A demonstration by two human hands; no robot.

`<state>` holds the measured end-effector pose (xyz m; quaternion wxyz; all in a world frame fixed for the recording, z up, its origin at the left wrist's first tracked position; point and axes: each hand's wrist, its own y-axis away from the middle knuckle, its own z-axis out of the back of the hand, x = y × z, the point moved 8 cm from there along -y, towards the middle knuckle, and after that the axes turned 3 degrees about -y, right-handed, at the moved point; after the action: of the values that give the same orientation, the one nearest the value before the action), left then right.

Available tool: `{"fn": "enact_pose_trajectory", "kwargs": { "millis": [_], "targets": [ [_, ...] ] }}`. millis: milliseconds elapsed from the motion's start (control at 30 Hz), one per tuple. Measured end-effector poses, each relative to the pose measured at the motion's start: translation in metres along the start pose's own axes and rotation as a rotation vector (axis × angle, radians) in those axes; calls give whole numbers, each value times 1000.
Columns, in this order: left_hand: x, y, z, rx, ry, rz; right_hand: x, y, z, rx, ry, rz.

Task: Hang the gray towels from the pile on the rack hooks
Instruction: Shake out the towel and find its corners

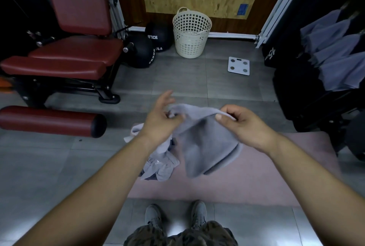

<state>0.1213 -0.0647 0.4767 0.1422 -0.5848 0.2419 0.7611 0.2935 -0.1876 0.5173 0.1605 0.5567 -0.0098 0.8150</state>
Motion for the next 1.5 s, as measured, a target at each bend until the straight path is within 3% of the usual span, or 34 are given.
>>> {"fn": "enact_pose_trajectory", "kwargs": {
  "millis": [100, 167, 267, 433, 533, 633, 700, 833, 900, 1033, 1167, 1267, 1433, 1500],
  "targets": [
    [-13, 10, -38, 416, 13, -32, 15, -3, -15, 132, -74, -11],
    [-17, 12, -47, 505, 1, -16, 16, -5, -16, 156, -162, -77],
    [-21, 2, -36, 381, 49, -18, 10, -5, -6, 159, -158, -147],
    [-20, -12, 5, 2, 267, 15, -27, 6, 18, 134, 99, -262],
    [0, -16, 21, -143, 191, 59, -39, 11, 33, 77, 191, -298],
    [10, -15, 19, -151, -21, 88, -37, 16, 35, 83, 165, -260],
    [-1, -7, -4, 20, -95, 31, -27, 16, 28, 103, 46, -187],
    [-26, 21, -67, 522, -15, -16, -6, 10, 3, 220, -130, -109],
    [-29, 25, -79, 613, -52, -24, 0, 9, -1, 278, -232, -129],
    [-24, 10, -58, 447, -4, -6, -14, 15, 11, 335, -250, -231],
    [-9, -5, -22, 217, 166, 65, -41, 23, 29, 271, -211, -339],
    [-4, -2, -22, 208, 93, 106, -43, 21, 42, 99, -272, -313],
    [5, 2, -28, 151, 70, 163, -29, 18, 44, -31, -242, -183],
    [6, 3, -29, 111, 79, 177, -22, 20, 40, -55, -347, -175]
  ]
}}
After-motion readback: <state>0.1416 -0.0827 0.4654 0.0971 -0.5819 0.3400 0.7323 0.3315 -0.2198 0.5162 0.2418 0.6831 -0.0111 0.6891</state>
